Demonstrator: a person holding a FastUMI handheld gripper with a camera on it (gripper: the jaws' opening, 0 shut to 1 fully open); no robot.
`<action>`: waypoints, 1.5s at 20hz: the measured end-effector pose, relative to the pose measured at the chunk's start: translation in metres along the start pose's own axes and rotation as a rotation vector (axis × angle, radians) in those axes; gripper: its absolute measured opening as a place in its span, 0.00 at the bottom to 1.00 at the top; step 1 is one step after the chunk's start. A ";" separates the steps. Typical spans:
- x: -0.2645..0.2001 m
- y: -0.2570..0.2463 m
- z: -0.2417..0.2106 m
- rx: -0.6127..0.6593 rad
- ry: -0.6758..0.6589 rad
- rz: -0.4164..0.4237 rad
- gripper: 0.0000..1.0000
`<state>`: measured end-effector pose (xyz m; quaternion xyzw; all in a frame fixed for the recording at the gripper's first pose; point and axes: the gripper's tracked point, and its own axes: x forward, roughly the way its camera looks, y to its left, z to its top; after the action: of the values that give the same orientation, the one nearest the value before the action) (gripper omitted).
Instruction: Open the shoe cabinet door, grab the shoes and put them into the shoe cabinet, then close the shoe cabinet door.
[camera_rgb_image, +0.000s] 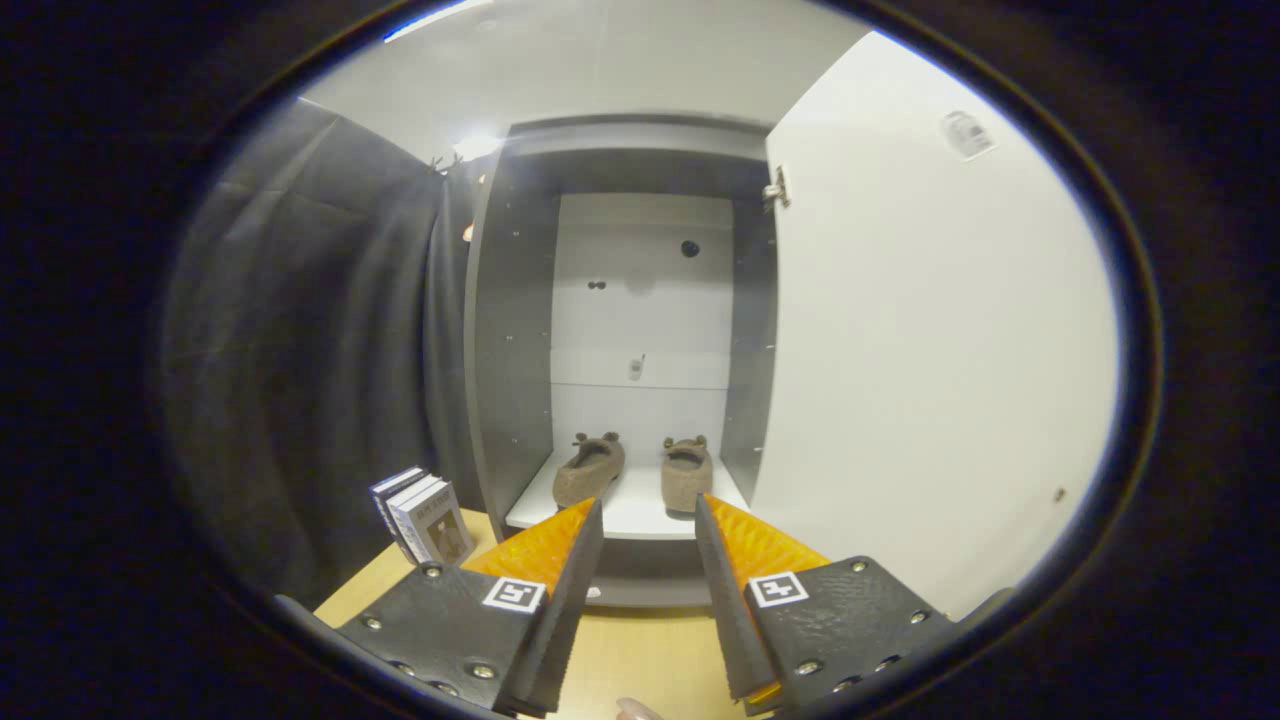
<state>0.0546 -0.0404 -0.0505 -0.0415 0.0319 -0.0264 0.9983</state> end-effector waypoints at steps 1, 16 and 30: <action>-0.018 -0.012 -0.001 0.017 -0.007 -0.037 0.60; -0.122 -0.220 0.004 0.055 -0.062 -0.106 0.60; -0.036 -0.207 -0.007 0.151 -0.003 0.224 0.60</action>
<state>0.0079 -0.2452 -0.0374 0.0376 0.0328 0.0828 0.9953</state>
